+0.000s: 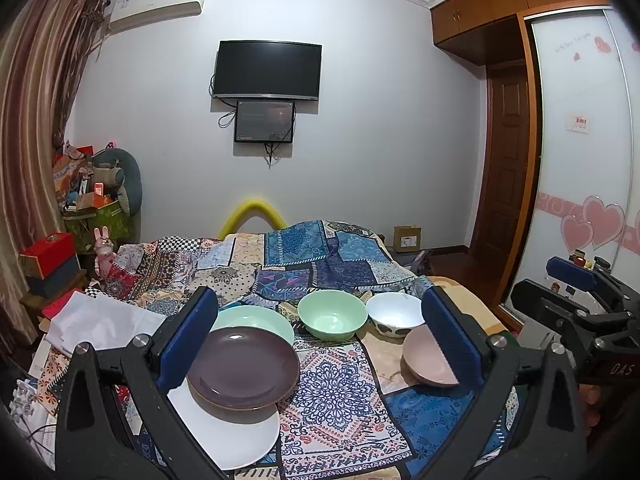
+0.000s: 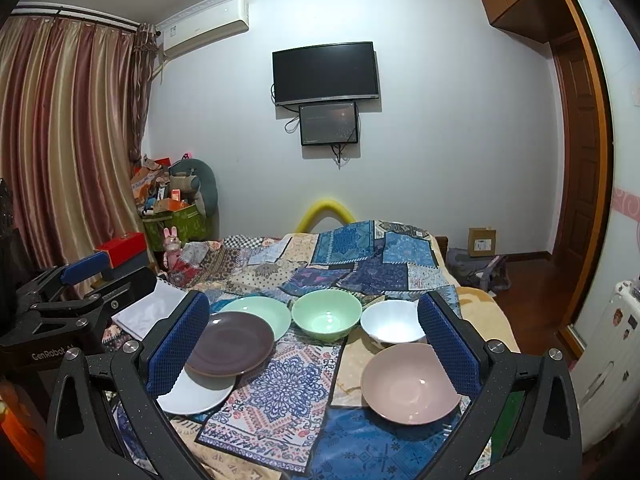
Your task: Organize plates and bowls
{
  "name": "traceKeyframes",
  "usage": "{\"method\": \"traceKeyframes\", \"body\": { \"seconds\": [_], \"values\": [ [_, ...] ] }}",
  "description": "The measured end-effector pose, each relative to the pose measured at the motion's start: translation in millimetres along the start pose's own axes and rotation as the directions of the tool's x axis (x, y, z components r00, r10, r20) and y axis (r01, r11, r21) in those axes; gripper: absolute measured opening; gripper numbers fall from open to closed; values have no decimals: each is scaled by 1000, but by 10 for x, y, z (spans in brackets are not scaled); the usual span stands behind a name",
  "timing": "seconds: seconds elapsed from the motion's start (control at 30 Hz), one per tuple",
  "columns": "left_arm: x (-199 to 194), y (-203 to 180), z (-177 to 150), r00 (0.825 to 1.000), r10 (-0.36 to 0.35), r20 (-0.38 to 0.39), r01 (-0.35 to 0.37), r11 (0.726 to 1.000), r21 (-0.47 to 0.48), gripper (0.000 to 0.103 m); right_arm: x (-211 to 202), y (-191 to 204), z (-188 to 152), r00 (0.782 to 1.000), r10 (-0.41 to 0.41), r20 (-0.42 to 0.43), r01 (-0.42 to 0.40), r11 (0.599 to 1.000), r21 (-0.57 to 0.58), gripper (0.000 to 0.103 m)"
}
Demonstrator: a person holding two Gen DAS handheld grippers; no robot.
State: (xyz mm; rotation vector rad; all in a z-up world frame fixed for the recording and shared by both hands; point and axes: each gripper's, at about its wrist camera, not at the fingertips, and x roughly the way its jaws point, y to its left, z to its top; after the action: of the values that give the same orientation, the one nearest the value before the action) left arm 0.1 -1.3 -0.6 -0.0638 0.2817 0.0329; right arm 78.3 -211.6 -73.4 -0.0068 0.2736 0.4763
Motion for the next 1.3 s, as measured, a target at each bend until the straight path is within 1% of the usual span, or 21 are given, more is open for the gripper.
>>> {"method": "traceKeyframes", "body": {
  "seconds": [0.77,1.3],
  "values": [
    [5,-1,0,1000,-3,-4,3,1000,1,103,-31,-60,51,1000,-1,13,1,1000,6,103],
    [-12,-32,-4,1000,-1,-2,1,1000,10,103,-48,-46,16,1000,-2,13,2,1000,8,103]
  ]
}}
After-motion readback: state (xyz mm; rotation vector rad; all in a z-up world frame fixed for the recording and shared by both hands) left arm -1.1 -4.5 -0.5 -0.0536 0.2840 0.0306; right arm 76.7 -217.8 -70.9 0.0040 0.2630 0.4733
